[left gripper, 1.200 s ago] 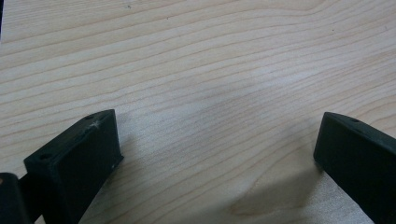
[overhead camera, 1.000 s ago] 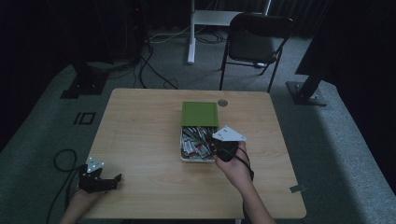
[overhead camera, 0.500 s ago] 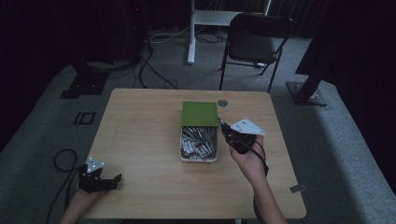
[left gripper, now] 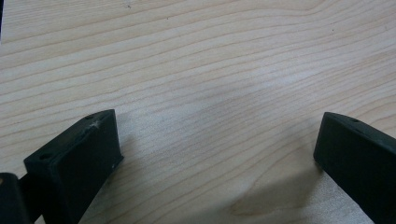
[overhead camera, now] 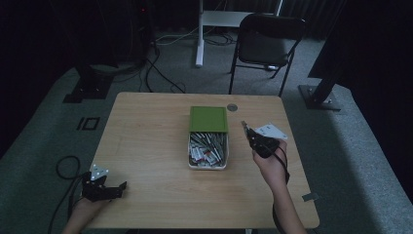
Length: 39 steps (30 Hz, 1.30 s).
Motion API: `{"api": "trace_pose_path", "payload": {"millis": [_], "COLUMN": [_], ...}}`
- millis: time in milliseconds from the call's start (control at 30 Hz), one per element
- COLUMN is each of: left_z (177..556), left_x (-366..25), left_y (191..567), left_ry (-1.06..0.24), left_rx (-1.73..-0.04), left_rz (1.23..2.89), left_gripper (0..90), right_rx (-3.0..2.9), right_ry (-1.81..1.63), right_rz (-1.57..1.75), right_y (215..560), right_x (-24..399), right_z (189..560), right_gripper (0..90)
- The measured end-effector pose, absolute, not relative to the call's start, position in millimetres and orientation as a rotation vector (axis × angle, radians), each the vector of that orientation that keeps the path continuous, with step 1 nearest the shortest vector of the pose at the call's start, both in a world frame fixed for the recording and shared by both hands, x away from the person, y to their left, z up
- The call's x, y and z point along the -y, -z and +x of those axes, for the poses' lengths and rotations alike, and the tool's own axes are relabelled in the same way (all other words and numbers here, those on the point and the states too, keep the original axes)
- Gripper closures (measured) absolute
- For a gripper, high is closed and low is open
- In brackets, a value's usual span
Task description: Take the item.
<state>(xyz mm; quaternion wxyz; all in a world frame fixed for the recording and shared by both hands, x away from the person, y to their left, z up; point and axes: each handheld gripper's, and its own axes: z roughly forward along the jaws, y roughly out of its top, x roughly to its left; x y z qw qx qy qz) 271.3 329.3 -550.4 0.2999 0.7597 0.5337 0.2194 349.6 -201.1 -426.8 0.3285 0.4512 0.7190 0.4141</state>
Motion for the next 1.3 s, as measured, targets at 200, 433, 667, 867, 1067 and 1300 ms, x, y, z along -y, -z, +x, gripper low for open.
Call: {"api": "trace_pose_path", "payload": {"millis": [200, 433, 667, 867, 1067, 1300], "left_z": [271, 271, 271, 271, 271, 271], "left_x": [-329, -329, -329, -329, -329, -329], "left_y": [550, 550, 550, 550, 550, 550], "left_ry": [-0.581, -0.582, -0.582, -0.582, -0.582, -0.581], "left_rx": [-1.417, -1.417, -1.417, -1.417, -1.417, -1.417], "left_rz": [2.016, 2.017, 2.017, 2.017, 2.017, 2.017], "left_gripper": [1.3, 1.3, 1.3, 1.3, 1.3, 1.3], "right_rx": [-1.879, -1.868, -1.866, -1.872, -1.890, -1.947], "right_ry": [-1.048, -1.008, -0.974, -0.905, -0.874, -0.860], "right_rz": [1.222, 1.278, 1.309, 1.339, 1.351, 1.338], "right_y": [438, 453, 472, 494, 503, 513], "right_x": [212, 223, 230, 234, 230, 215], "right_z": [358, 372, 385, 398, 404, 408], "right_gripper": [90.0, 90.0, 90.0, 90.0, 90.0, 90.0]}}
